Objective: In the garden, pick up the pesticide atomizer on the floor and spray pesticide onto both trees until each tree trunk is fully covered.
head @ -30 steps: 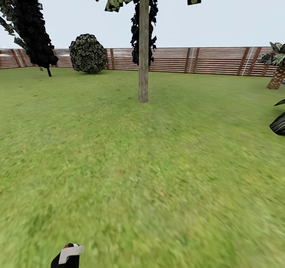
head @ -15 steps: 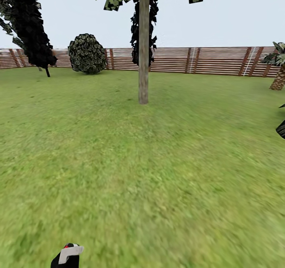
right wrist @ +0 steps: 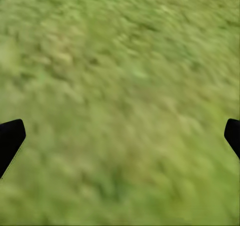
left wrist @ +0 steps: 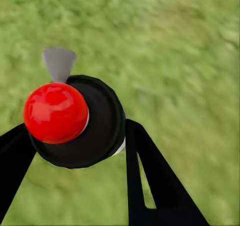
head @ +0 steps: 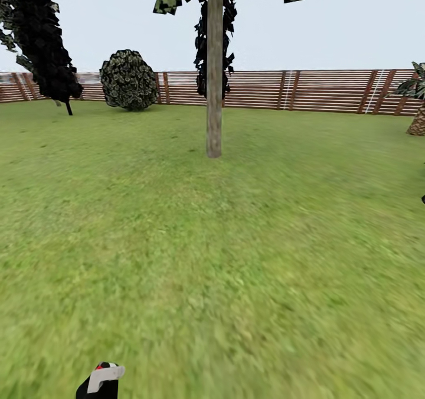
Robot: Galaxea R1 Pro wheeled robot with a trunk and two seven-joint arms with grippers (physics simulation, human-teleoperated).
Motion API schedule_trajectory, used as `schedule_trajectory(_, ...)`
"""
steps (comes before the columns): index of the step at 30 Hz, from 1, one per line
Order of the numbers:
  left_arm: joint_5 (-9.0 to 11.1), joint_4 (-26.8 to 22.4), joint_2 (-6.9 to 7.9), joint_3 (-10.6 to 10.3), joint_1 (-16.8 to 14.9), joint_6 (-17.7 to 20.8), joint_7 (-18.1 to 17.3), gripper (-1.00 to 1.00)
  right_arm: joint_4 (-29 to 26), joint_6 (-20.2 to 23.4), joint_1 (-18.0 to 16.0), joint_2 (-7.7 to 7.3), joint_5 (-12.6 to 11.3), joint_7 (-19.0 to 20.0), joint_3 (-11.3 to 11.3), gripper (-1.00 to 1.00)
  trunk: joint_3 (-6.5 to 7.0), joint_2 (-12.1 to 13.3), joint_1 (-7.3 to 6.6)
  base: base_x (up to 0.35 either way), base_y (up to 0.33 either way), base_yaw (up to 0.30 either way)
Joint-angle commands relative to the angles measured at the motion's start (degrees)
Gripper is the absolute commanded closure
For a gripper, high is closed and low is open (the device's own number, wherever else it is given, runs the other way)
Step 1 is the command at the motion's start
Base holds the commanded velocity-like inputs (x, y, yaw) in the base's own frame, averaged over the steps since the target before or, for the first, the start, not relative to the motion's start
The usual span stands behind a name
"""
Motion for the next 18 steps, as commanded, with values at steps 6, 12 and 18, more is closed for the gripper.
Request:
schedule_trajectory(6, 0.2, 0.0, -0.02, 0.0, 0.0, -0.2, 0.0, 1.0, 0.0, -0.1, 0.0, 0.0, 0.2, -0.3, 0.0, -1.0, -0.05, 0.0, 0.03, 0.339, 0.0, 0.0)
schedule_trajectory(12, 0.1, 0.0, 0.02, 0.0, 0.0, -0.2, 0.0, 1.0, 0.0, -0.1, 0.0, -0.01, 0.2, -0.3, 0.0, -1.0, -0.05, 0.0, 0.03, 0.338, 0.0, 0.0)
schedule_trajectory(18, 0.2, 0.0, 0.06, 0.1, 0.0, -0.2, 0.0, 1.0, 0.0, -0.1, 0.0, 0.0, 0.2, -0.3, 0.0, -1.0, -0.05, 0.0, 0.03, 0.339, 0.0, 0.0)
